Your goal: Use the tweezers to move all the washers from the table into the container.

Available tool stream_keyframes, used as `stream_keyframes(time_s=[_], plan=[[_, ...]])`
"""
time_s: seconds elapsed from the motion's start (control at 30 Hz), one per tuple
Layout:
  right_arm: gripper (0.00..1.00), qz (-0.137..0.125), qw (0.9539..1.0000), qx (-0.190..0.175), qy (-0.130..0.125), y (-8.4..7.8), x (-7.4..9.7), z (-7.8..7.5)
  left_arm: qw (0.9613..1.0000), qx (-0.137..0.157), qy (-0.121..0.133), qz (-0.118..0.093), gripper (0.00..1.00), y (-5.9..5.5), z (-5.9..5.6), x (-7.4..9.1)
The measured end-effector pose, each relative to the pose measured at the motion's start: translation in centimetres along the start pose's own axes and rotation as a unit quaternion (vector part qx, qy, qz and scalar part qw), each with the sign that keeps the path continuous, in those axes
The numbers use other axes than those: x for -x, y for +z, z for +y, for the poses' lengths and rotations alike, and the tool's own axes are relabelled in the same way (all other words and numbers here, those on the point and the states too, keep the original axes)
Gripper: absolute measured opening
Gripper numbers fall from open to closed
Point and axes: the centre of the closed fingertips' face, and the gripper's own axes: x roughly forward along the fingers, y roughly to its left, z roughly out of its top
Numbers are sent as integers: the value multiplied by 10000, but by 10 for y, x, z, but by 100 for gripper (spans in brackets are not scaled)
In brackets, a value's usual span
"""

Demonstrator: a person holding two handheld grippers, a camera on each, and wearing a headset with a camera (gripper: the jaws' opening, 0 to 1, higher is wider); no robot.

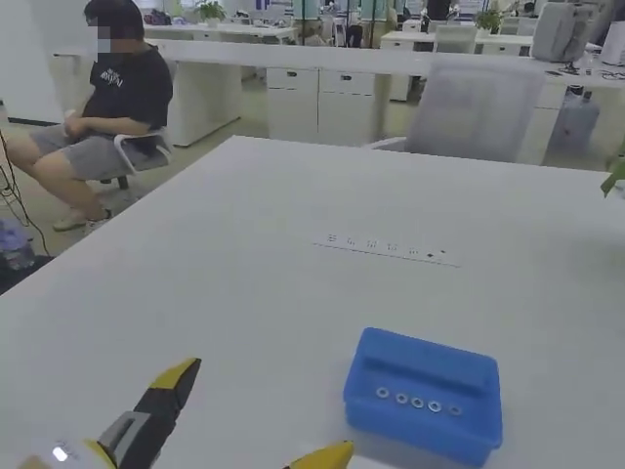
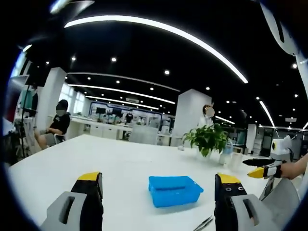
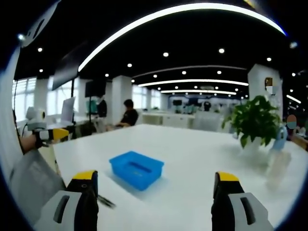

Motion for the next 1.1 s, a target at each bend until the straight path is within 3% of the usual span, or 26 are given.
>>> stream_keyframes(time_s=[0.13, 0.4, 1.1], plan=[[99, 120, 9998, 160, -50, -3, 0, -1, 9997, -206, 25, -97, 99, 4, -2, 0], [99, 109, 9999, -6, -110, -4, 1, -5, 9996, -255, 66, -34, 99, 1, -1, 1], [95, 341, 9993, 43, -115, -15, 1, -7, 9996, -264, 38, 120, 95, -6, 0, 2]])
